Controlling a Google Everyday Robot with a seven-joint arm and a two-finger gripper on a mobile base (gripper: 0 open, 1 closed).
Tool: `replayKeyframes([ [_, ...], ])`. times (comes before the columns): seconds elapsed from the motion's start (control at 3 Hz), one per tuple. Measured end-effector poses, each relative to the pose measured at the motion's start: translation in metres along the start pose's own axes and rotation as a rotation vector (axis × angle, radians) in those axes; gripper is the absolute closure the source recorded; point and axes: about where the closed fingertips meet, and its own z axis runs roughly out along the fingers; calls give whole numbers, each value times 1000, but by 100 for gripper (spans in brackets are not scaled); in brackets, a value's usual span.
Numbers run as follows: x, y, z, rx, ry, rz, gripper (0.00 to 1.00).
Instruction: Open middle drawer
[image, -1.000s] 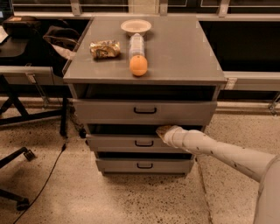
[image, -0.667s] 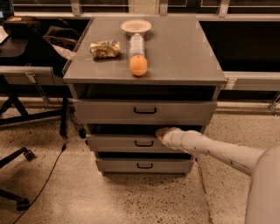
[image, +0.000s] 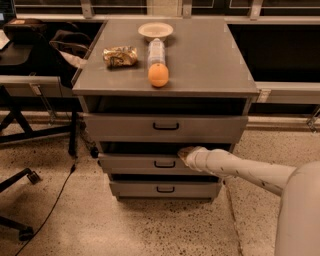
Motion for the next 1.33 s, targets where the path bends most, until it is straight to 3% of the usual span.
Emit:
replayKeyframes([
  [1.33,-3,3,-1,-37,36,20,100],
])
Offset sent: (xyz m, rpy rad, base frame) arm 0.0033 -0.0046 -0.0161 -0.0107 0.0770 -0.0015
